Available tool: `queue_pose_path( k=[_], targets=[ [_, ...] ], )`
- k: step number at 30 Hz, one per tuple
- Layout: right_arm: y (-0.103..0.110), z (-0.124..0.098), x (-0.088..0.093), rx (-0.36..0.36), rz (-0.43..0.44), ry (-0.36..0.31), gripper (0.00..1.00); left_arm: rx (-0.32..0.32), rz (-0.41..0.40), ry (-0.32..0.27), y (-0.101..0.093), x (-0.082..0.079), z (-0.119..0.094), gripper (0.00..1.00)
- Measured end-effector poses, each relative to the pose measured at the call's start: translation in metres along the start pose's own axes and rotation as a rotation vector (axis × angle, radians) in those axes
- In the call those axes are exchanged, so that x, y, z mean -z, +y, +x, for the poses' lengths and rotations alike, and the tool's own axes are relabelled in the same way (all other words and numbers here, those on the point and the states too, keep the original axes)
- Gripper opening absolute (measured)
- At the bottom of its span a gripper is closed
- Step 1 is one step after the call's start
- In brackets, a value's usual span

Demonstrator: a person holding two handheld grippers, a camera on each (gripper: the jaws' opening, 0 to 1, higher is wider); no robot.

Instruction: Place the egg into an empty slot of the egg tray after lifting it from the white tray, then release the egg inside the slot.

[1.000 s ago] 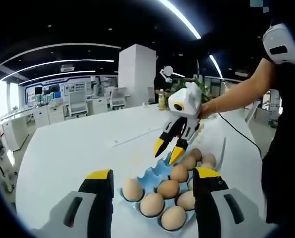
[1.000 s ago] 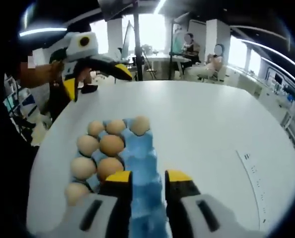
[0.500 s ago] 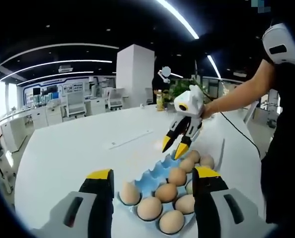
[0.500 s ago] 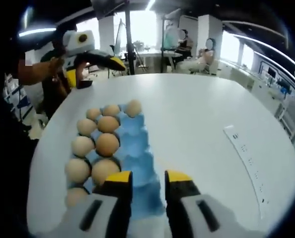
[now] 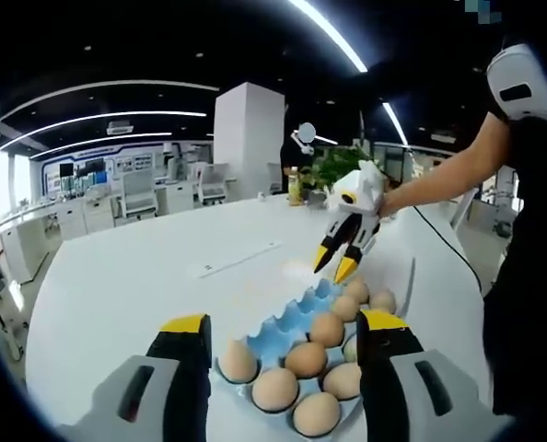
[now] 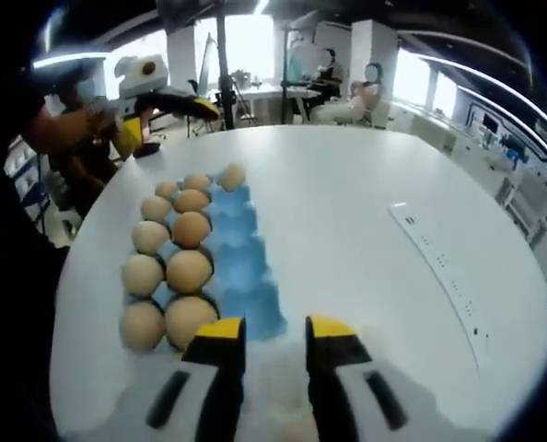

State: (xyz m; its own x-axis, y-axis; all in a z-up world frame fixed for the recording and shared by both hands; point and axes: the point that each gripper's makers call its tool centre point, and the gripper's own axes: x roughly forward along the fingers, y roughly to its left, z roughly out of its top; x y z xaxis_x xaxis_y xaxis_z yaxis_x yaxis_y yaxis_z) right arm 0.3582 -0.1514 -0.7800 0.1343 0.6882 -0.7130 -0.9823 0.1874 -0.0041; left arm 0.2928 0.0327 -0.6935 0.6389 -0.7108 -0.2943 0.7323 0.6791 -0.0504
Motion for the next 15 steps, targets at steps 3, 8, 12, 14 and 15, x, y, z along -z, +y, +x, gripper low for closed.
queue_pose_path(
  k=[3,8,12,14,15],
  targets=[
    [-0.002,-0.008,0.009,0.014,0.006,0.014,0.26,0.005,0.0,0.002,-0.001,0.0,0.002,0.65],
    [-0.006,-0.018,0.019,0.033,0.011,0.024,0.26,0.001,0.003,-0.004,-0.001,-0.001,0.002,0.65],
    [-0.011,-0.027,0.026,0.058,0.019,0.033,0.26,0.004,0.001,0.001,-0.002,0.0,0.003,0.65],
    [-0.013,-0.031,0.029,0.064,0.024,0.035,0.26,0.006,0.002,0.0,-0.003,-0.001,0.003,0.65],
    [-0.014,-0.033,0.032,0.069,0.02,0.043,0.26,0.008,0.002,0.0,-0.003,-0.001,0.003,0.65]
  ],
)
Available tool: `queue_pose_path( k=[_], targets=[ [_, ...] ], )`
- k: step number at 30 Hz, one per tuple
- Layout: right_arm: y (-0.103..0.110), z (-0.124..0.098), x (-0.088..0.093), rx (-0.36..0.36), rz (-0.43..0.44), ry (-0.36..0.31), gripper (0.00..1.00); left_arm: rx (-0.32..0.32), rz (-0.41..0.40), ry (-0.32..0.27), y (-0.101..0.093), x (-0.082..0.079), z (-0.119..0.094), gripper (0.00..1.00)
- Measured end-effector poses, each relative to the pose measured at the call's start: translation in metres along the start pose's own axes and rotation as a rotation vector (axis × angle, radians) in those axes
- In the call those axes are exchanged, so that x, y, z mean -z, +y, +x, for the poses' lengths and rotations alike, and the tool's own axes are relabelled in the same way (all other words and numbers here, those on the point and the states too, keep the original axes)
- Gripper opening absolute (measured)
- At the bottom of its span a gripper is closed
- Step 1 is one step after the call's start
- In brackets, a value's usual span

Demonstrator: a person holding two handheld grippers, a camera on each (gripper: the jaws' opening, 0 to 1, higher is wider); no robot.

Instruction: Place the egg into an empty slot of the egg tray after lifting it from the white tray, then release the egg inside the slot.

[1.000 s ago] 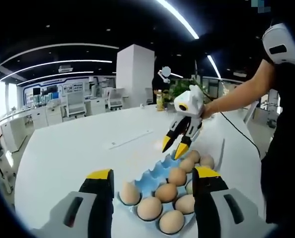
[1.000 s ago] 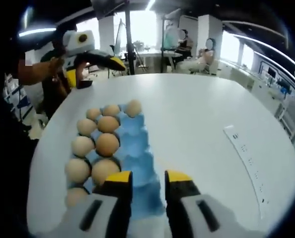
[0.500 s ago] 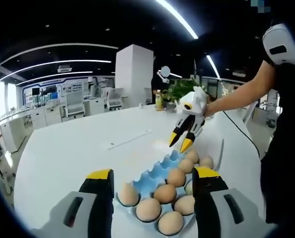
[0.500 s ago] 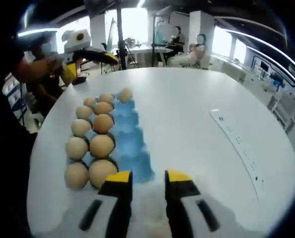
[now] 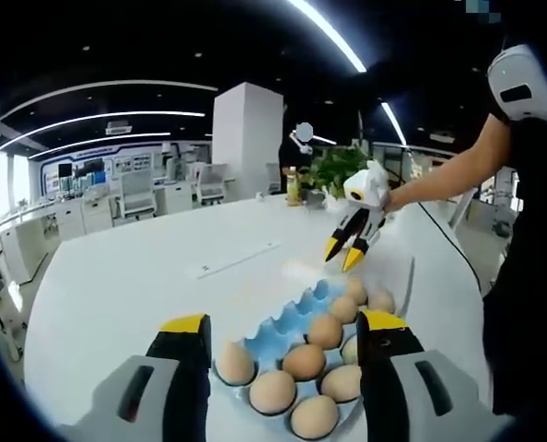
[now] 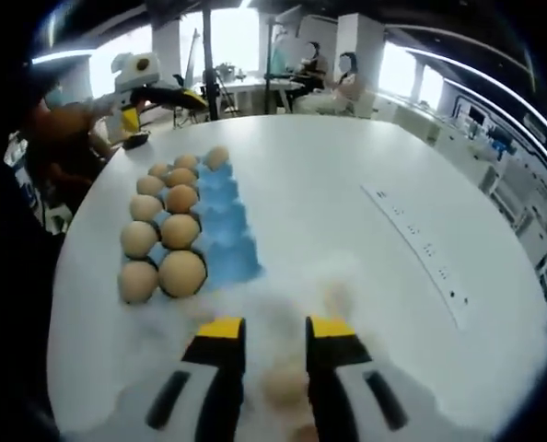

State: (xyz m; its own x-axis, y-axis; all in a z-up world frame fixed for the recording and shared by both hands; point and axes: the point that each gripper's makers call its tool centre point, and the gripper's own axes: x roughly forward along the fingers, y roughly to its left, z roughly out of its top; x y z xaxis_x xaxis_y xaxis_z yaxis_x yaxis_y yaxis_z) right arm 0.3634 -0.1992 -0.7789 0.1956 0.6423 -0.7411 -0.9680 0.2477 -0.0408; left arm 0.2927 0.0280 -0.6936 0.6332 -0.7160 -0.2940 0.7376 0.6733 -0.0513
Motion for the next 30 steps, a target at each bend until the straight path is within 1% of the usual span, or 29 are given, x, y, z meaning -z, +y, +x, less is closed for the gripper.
queue_pose_path(
  k=[3,4,9,15,17,21,22,24,30],
  targets=[
    [-0.004,-0.005,0.008,0.012,0.0,0.016,0.26,0.0,-0.001,-0.001,0.0,0.0,0.0,0.65],
    [-0.005,-0.007,0.008,0.017,-0.003,0.009,0.26,0.0,-0.001,-0.001,0.0,0.0,0.0,0.65],
    [-0.008,-0.015,0.015,0.029,-0.002,0.027,0.27,0.002,0.0,-0.001,0.0,0.0,0.0,0.65],
    [-0.009,-0.02,0.031,0.031,0.003,0.079,0.28,0.0,-0.001,-0.002,-0.001,0.0,-0.001,0.65],
    [-0.008,-0.02,0.03,0.025,0.018,0.07,0.27,-0.001,0.0,0.0,-0.001,0.001,-0.001,0.65],
    [-0.007,-0.017,0.03,-0.014,0.053,0.08,0.27,-0.003,0.0,-0.001,0.0,0.0,-0.002,0.65],
    [-0.011,-0.017,0.031,-0.02,0.06,0.08,0.27,-0.006,0.001,-0.002,0.001,0.0,-0.002,0.65],
    [-0.011,-0.016,0.032,-0.029,0.056,0.086,0.27,-0.009,0.0,-0.004,0.002,0.0,-0.003,0.65],
    [-0.011,-0.017,0.032,-0.018,0.064,0.106,0.26,-0.009,-0.001,-0.002,0.003,0.0,-0.003,0.65]
  ],
)
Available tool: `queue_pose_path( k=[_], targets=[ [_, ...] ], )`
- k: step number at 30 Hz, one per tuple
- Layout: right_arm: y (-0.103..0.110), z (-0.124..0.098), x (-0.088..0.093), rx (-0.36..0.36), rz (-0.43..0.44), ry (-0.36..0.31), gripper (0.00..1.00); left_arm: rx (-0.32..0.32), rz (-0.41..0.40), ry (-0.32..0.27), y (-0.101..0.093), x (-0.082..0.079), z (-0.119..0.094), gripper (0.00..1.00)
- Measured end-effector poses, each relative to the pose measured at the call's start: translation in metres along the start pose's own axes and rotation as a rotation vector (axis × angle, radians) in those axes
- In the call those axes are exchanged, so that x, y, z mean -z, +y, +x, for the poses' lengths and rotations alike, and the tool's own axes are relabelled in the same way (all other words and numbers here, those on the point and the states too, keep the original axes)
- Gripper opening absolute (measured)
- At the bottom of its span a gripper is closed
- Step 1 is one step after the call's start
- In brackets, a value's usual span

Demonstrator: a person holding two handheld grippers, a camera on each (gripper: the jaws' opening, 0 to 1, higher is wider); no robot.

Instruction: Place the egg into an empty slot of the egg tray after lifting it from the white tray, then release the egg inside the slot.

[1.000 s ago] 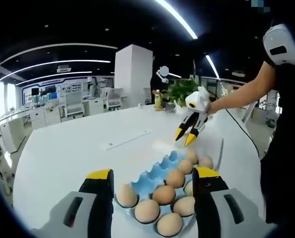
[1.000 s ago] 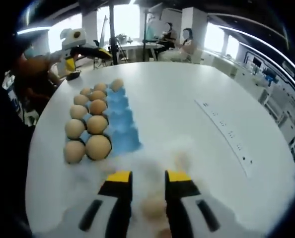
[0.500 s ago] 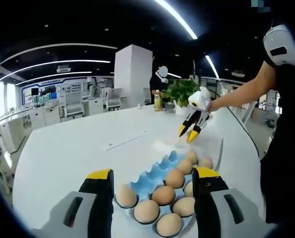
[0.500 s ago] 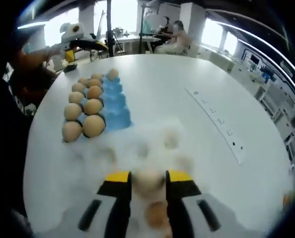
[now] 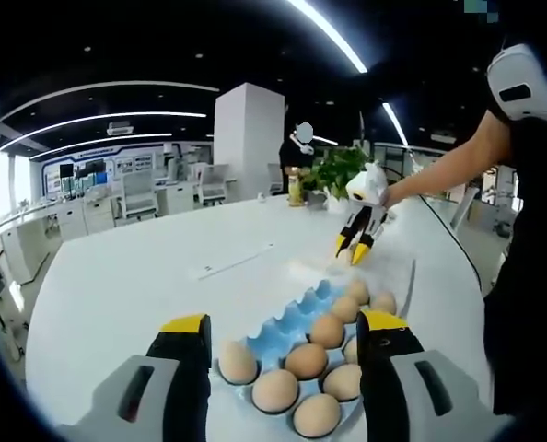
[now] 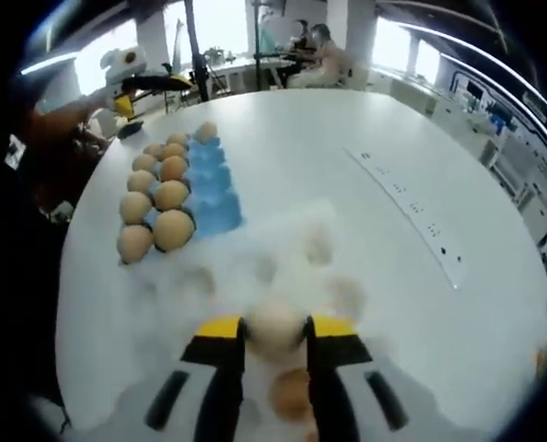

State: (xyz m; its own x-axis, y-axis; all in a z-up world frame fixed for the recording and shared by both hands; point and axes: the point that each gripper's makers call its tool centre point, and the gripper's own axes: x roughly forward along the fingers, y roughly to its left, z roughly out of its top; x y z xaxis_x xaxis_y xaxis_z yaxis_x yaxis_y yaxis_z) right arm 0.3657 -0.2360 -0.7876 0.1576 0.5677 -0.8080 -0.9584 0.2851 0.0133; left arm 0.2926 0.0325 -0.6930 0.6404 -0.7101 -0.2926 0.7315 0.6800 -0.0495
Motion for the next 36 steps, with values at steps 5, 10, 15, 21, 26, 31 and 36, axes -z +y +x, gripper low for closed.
queue_pose_path(
  k=[5,10,15,21,26,31,36],
  targets=[
    [0.0,-0.006,-0.004,0.013,-0.033,0.009,0.26,-0.005,0.004,-0.003,0.001,-0.002,-0.002,0.65],
    [-0.003,-0.022,-0.025,0.035,-0.036,-0.05,0.26,-0.013,0.002,-0.007,0.004,-0.002,-0.004,0.65],
    [0.001,-0.023,-0.038,0.029,-0.06,-0.069,0.26,-0.01,0.004,-0.007,0.003,-0.002,-0.003,0.65],
    [0.01,-0.016,-0.043,0.008,-0.074,-0.067,0.26,-0.012,0.001,-0.008,0.002,-0.001,-0.004,0.65],
    [0.016,-0.01,-0.049,-0.004,-0.087,-0.071,0.26,-0.018,0.001,-0.009,0.004,-0.001,-0.006,0.65],
    [0.023,-0.003,-0.058,-0.02,-0.099,-0.083,0.26,-0.021,0.002,-0.005,0.005,0.0,-0.007,0.65],
    [0.027,0.005,-0.068,-0.043,-0.115,-0.091,0.26,-0.02,0.0,-0.006,0.005,0.0,-0.007,0.65]
  ],
)
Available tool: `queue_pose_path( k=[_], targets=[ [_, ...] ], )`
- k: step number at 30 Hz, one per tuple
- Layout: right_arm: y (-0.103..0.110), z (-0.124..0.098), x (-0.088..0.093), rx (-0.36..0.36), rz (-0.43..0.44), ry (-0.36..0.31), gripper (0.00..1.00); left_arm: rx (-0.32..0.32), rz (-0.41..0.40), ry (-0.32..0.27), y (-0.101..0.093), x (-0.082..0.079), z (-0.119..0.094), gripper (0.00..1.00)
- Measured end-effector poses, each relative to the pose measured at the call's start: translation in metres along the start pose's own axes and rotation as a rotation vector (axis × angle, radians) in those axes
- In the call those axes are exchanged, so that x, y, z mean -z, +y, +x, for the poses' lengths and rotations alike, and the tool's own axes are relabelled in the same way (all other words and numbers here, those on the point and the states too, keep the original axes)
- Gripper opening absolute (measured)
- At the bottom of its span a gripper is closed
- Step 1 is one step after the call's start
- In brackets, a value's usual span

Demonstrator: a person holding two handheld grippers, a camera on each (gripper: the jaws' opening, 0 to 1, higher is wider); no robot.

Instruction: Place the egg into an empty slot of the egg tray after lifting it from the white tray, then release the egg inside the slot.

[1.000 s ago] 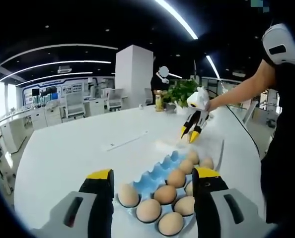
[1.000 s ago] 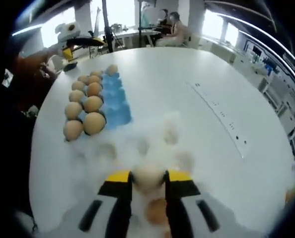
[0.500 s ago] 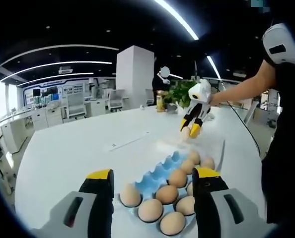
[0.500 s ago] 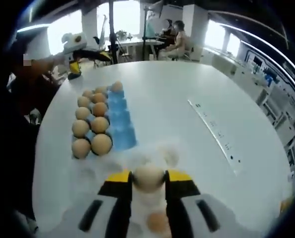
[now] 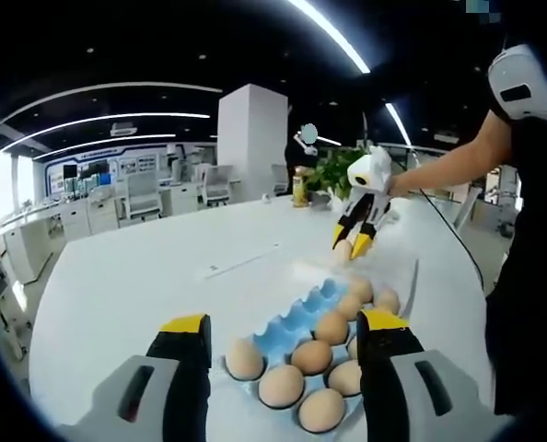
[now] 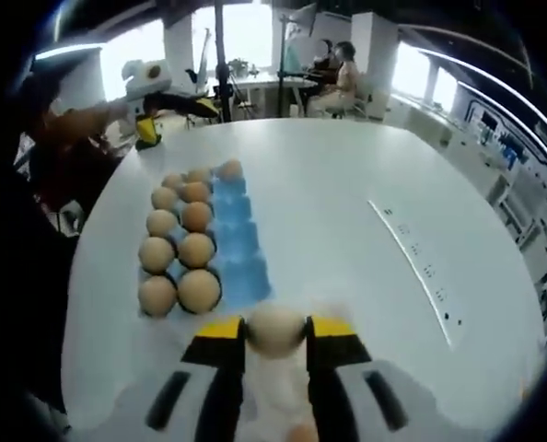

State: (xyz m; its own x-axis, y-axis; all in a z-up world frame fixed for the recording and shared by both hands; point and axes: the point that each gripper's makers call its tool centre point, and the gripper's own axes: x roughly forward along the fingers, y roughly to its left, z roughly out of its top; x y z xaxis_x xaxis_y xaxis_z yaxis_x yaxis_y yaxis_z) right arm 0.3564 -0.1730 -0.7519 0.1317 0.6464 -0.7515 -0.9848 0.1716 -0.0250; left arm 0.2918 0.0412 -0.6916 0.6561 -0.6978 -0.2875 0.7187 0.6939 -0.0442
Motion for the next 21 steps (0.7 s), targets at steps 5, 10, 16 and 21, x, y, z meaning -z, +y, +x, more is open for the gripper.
queue_pose_path(
  k=[5,10,16,21],
  targets=[
    [0.003,0.008,-0.008,-0.018,-0.017,-0.006,0.26,-0.005,0.001,0.0,0.003,0.001,-0.001,0.65],
    [0.004,0.013,-0.015,-0.032,-0.021,-0.015,0.26,-0.006,-0.001,0.003,0.004,0.002,-0.001,0.65],
    [0.006,0.021,-0.027,-0.046,-0.043,-0.027,0.26,-0.003,-0.002,0.005,0.004,0.004,0.0,0.65],
    [0.008,0.026,-0.033,-0.056,-0.052,-0.034,0.26,-0.006,-0.002,0.005,0.006,0.004,-0.001,0.65]
  ],
)
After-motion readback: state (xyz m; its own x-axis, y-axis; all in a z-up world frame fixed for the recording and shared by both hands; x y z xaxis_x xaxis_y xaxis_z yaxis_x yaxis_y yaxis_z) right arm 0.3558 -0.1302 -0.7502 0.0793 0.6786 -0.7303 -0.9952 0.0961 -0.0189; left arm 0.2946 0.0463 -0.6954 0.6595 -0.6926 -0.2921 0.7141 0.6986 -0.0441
